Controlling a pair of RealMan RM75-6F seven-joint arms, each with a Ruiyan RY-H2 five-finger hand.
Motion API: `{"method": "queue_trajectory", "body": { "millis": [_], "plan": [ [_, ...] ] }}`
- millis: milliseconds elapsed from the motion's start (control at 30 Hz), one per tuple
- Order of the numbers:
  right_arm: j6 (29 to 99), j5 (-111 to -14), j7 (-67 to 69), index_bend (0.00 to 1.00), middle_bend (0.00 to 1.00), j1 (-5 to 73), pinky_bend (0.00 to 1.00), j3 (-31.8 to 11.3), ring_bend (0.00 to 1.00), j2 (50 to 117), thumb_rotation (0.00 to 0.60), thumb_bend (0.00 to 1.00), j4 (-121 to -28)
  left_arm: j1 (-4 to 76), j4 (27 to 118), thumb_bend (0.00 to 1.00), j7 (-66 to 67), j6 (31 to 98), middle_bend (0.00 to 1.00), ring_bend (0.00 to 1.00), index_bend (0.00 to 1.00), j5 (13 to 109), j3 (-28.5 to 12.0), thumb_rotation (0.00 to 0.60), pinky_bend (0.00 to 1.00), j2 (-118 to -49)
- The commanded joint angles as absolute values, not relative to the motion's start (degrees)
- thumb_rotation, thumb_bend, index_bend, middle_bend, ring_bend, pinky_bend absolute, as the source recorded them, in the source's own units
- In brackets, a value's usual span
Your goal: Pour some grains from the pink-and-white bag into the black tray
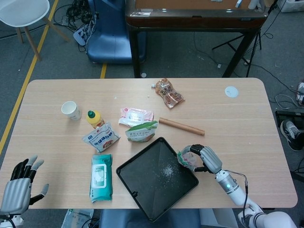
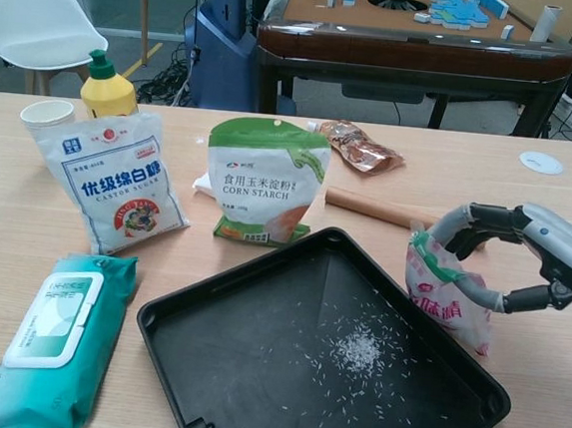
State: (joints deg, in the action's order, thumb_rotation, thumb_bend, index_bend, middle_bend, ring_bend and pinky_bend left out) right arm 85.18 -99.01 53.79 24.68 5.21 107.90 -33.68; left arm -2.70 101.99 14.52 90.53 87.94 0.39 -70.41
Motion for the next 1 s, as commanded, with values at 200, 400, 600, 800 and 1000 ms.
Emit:
{"method": "queue_trajectory", "body": {
  "millis": [200,400,600,800,1000],
  "plan": [
    [85.53,-99.41,52.95,0.14,0.31,24.43,0.18,5.95,0.24,106.11,0.6,0.38,-35.28,-2.61,102.11,0.28,14.86,90.44,0.07,0.0,0.16,87.88,0.36,0.6,0.03,-70.48],
    [86.32,-99.45,50.85,0.09,0.26,24.12,0.15,5.99,0.2,104.49,0.6,0.38,-37.54,-2.63,102.0,0.28,14.63,90.52,0.07,0.0,0.16,87.9,0.37,0.6,0.03,-70.54],
    [88.07,-99.63,45.7,0.07,0.2,23.23,0.11,5.99,0.15,100.85,0.6,0.38,-42.05,-2.63,101.76,0.28,14.13,90.65,0.07,0.0,0.16,87.9,0.27,0.6,0.03,-70.31],
    [90.01,-99.51,35.65,0.06,0.18,21.75,0.11,5.72,0.13,93.13,0.6,0.38,-53.02,-2.38,101.39,0.28,13.62,90.56,0.07,0.0,0.16,87.57,-0.2,0.6,0.03,-69.94],
    [90.0,-97.83,25.64,0.06,0.18,20.21,0.11,4.65,0.13,85.25,0.6,0.38,-66.01,-1.62,100.95,0.28,12.9,89.8,0.07,0.0,0.16,87.13,-0.85,0.6,0.03,-69.69]
  ]
}}
